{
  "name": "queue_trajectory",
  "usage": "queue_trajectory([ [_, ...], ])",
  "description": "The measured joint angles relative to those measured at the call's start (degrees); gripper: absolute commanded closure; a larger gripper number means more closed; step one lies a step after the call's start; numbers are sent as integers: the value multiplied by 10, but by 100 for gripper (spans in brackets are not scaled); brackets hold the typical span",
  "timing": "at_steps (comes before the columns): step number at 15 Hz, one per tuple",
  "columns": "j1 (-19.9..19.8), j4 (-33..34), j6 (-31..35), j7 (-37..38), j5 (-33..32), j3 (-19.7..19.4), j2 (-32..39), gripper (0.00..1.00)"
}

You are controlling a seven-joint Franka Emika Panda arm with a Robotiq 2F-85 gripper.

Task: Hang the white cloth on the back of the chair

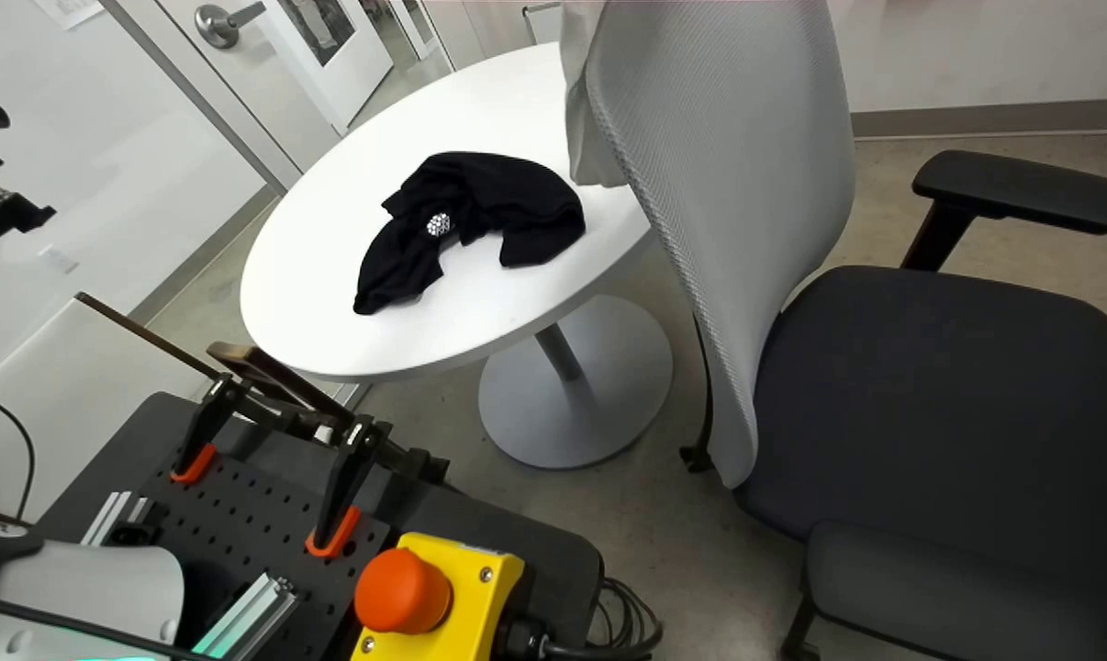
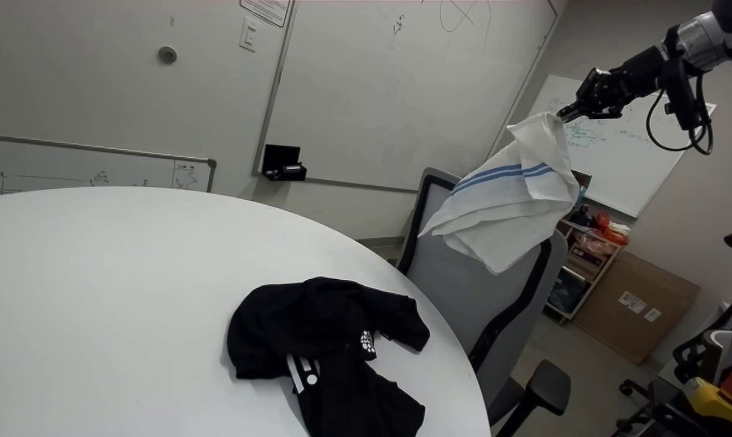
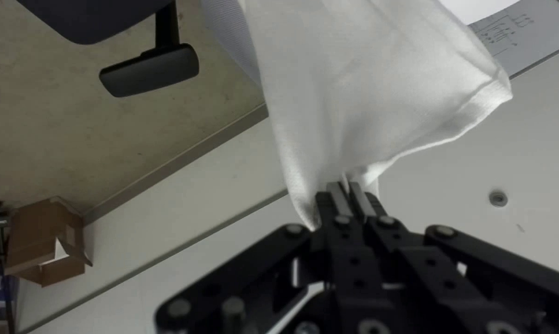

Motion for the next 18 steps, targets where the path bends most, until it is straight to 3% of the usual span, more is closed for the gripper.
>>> queue_trajectory([
  [7,71,50,-20,0,58,-113,51,99],
  [9,90,59,-26,0,71,-146,64,71],
  [14,138,62,-44,1,90,-207,87,35],
  [18,165,57,-54,0,90,-221,91,6],
])
